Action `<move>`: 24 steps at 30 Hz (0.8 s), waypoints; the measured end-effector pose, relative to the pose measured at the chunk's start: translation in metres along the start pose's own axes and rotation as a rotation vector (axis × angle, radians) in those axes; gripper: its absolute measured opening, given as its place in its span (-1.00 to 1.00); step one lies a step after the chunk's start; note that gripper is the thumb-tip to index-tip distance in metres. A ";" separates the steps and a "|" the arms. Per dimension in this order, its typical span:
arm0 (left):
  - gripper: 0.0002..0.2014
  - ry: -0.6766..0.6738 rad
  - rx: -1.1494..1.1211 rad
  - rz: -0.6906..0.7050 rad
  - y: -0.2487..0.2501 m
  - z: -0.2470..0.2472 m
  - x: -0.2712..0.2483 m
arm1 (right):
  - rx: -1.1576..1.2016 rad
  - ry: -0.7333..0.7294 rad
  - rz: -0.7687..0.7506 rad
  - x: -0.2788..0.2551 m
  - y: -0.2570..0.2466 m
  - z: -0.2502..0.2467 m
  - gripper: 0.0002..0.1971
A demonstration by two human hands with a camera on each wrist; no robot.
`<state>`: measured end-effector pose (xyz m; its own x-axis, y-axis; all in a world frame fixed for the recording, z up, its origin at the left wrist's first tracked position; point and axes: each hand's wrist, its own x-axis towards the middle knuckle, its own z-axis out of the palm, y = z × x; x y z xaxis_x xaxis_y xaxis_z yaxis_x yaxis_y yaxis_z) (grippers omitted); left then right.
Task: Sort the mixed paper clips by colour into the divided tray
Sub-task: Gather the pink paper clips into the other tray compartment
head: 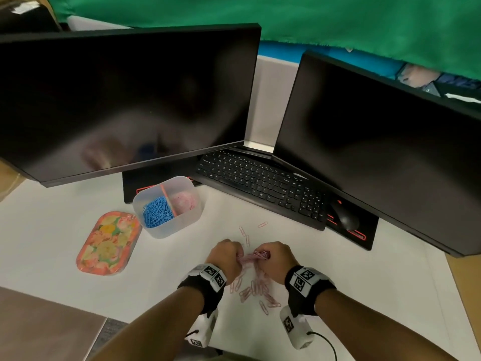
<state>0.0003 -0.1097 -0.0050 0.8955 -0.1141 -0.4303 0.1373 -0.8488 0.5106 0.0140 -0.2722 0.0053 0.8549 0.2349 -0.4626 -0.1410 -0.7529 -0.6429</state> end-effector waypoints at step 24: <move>-0.49 -0.029 -0.012 -0.098 -0.005 -0.029 -0.026 | 0.078 -0.061 -0.223 0.079 -0.169 -0.029 -0.80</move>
<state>-0.0108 -0.0873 0.0254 0.8649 -0.0461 -0.4999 0.2287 -0.8503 0.4741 0.1198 -0.1444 0.0952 0.8380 0.4285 -0.3380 0.0079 -0.6288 -0.7775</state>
